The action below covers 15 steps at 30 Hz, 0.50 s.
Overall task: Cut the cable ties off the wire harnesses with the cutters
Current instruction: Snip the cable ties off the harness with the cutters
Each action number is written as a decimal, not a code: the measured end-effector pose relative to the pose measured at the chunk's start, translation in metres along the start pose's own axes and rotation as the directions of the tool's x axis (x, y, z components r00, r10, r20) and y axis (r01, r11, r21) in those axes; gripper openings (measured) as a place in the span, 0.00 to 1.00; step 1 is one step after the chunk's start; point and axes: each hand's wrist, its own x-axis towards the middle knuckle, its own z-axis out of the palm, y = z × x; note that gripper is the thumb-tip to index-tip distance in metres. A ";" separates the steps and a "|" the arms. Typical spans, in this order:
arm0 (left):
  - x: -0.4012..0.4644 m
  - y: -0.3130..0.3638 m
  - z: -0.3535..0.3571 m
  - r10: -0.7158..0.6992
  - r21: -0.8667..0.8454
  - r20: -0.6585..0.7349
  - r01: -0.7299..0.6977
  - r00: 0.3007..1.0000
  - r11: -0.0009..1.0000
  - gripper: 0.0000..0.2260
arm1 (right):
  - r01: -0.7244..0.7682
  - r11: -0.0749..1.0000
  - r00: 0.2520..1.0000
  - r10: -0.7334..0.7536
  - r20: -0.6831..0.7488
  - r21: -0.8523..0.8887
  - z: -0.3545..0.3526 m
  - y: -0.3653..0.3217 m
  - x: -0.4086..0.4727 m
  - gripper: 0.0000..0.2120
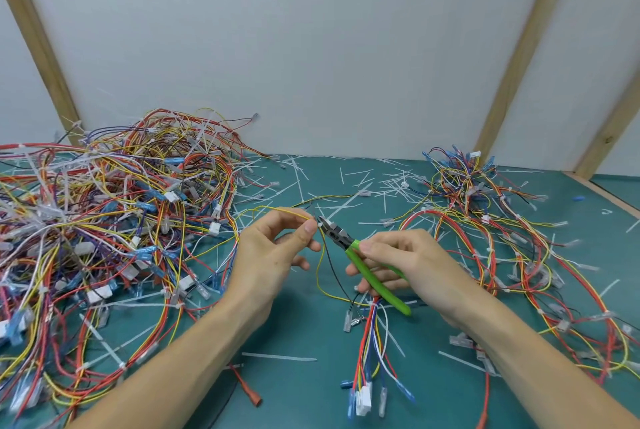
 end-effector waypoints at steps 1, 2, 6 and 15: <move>0.000 0.000 0.000 0.004 0.006 -0.001 -0.004 1.000 1.000 0.05 | 0.004 1.000 1.000 -0.004 -0.002 -0.003 0.000 0.000 0.000 0.14; 0.000 0.000 0.000 0.007 0.013 -0.002 -0.007 1.000 1.000 0.05 | 0.008 1.000 1.000 -0.008 -0.006 -0.005 0.001 0.000 0.000 0.14; 0.000 0.000 0.000 0.003 0.038 -0.015 -0.003 1.000 0.999 0.06 | 0.048 0.998 0.997 -0.051 -0.050 -0.050 0.002 0.001 -0.001 0.13; 0.000 -0.002 0.001 -0.001 0.081 -0.018 0.002 1.000 0.997 0.06 | 0.146 0.964 0.975 -0.178 -0.131 -0.221 0.008 0.002 -0.006 0.13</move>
